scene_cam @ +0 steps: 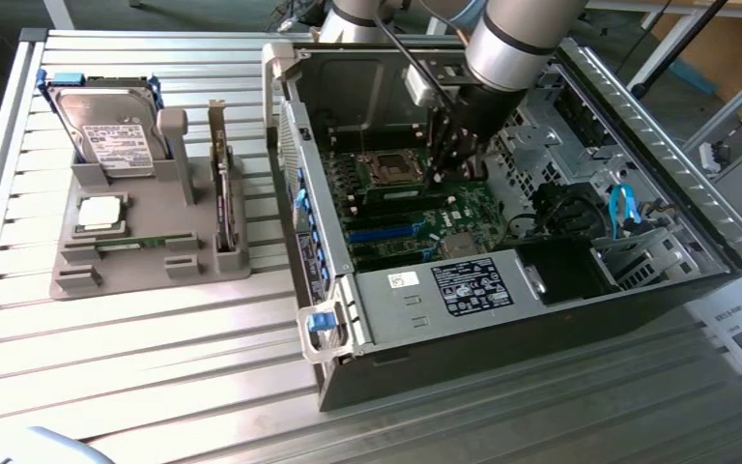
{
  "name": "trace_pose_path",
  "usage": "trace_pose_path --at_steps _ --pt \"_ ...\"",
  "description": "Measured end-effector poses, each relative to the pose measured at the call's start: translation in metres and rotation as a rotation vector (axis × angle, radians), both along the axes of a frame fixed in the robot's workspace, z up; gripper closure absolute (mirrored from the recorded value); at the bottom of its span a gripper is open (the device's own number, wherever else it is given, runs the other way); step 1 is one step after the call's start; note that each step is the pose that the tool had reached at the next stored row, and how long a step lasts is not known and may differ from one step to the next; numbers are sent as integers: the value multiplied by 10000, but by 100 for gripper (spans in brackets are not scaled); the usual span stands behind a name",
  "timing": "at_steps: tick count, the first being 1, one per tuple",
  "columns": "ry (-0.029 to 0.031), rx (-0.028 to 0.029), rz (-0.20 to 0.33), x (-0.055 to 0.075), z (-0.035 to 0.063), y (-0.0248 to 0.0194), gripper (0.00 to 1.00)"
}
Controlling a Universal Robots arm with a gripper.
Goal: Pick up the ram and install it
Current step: 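Insert the ram into the slot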
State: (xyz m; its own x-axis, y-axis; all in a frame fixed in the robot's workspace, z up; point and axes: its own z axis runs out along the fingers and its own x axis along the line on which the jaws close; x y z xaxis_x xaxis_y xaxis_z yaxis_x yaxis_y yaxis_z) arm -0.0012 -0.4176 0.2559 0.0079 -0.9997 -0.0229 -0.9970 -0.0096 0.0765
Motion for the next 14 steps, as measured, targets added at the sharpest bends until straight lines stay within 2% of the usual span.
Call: trace_pose_path --at_steps 14 --pt "-16 -1 0 0 -57 0 88"
